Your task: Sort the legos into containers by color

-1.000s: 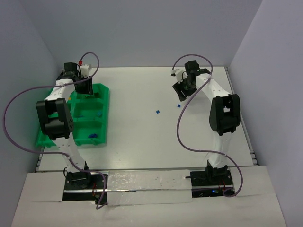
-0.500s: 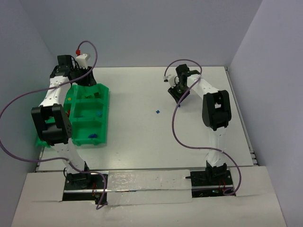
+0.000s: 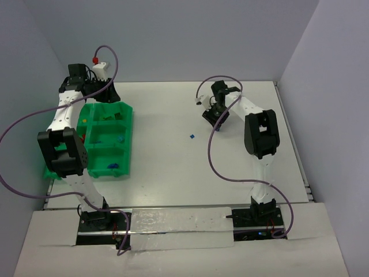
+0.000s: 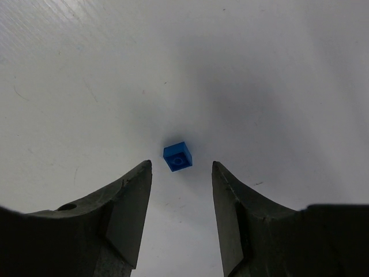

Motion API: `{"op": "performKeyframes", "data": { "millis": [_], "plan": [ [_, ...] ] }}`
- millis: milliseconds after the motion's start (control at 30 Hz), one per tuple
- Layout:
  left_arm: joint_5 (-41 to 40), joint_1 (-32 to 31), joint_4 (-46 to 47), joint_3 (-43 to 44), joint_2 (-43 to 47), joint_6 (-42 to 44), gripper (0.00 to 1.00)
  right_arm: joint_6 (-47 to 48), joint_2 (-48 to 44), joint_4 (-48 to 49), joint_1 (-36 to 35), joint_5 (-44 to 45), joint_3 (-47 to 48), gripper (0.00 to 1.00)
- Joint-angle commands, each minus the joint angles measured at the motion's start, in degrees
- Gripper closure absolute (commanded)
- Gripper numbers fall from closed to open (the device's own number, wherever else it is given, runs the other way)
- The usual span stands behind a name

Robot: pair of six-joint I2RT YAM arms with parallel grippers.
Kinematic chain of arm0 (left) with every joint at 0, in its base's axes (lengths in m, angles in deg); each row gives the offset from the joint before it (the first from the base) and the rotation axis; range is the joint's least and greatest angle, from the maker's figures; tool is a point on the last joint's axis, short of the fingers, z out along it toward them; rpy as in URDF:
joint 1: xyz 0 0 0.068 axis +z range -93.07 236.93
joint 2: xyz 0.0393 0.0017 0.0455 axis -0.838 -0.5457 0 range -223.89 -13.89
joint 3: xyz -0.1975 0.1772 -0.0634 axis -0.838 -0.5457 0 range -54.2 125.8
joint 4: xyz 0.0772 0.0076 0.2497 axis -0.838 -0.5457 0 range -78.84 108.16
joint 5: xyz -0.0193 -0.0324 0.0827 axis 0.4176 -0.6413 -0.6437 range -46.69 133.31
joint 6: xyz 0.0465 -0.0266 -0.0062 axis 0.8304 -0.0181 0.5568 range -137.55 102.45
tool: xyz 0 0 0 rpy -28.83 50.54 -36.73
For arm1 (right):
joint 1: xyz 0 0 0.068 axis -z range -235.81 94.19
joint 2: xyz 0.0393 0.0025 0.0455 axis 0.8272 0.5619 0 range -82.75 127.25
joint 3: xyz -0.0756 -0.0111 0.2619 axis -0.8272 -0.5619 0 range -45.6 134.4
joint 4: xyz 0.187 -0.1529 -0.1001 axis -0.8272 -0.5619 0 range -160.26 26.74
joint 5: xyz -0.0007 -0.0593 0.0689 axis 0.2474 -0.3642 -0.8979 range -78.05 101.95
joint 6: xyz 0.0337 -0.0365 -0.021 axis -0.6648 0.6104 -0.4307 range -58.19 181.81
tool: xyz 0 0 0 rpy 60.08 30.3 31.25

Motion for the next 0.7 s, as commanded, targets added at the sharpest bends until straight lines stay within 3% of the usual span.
{"op": "performKeyframes", "data": {
  "millis": [0,367,667],
  "plan": [
    [3.48,-0.20,-1.91,5.04,-0.38,0.82,0.49,3.88,1.74,-2.59,-0.18,-0.83,1.47,0.46],
    [4.08,-0.54,-2.30,6.43,-0.82,1.01,0.49,9.74,4.05,-5.25,-0.09,-3.92,2.52,0.46],
    [4.76,-0.46,-0.84,4.83,0.34,1.37,0.51,11.42,3.97,-5.80,0.11,-4.26,2.33,0.71]
  ]
}}
